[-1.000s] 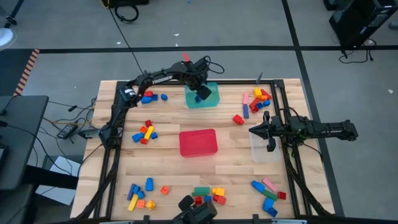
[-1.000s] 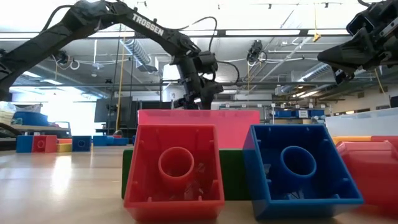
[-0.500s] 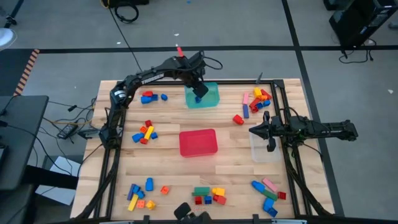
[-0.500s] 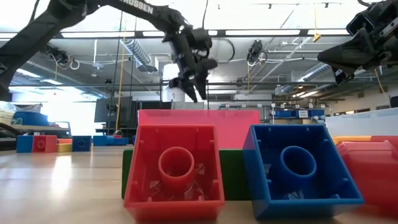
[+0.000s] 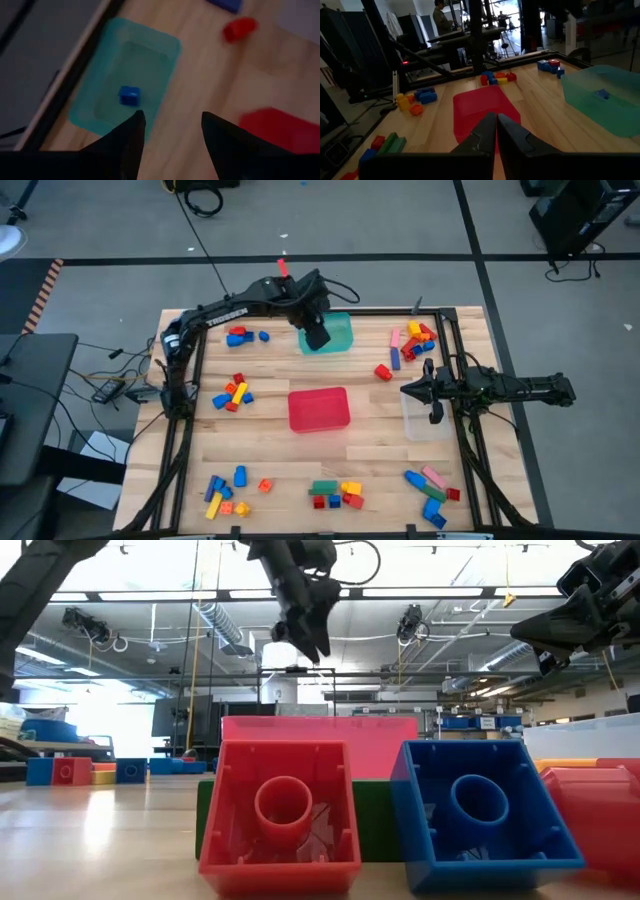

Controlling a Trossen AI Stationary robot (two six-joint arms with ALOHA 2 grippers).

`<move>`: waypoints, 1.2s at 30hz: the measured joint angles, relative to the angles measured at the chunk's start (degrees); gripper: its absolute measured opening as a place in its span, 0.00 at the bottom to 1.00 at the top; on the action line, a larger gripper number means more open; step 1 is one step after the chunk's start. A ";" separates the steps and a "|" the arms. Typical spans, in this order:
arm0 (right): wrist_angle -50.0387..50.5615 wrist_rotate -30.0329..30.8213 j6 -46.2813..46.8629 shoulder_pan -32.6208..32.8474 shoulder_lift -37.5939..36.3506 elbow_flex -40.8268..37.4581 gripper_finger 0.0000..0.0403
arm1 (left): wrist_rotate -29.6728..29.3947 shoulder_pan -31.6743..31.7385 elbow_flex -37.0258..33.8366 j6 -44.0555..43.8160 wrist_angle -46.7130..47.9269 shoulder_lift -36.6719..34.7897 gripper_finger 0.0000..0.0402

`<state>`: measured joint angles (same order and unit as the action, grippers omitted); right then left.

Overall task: Sort blocks by size
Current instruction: Put the blue 4 stud game piece into the blue bin

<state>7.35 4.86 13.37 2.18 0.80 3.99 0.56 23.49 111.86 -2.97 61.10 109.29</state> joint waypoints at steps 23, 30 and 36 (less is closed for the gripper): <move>0.00 0.00 -0.02 0.01 0.02 0.00 0.07 | -10.17 -11.89 -58.76 -27.60 -17.25 -46.84 0.51; 0.00 0.00 -0.02 0.01 0.02 0.00 0.07 | -10.37 -13.51 -65.72 -26.65 -13.54 -50.07 0.51; 0.00 0.00 -0.02 0.00 0.02 -0.01 0.07 | -8.64 -13.49 -70.17 -18.95 -10.69 -48.82 0.51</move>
<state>7.35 4.86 13.34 2.18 0.81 3.98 -8.08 10.00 41.69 -21.91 50.41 60.47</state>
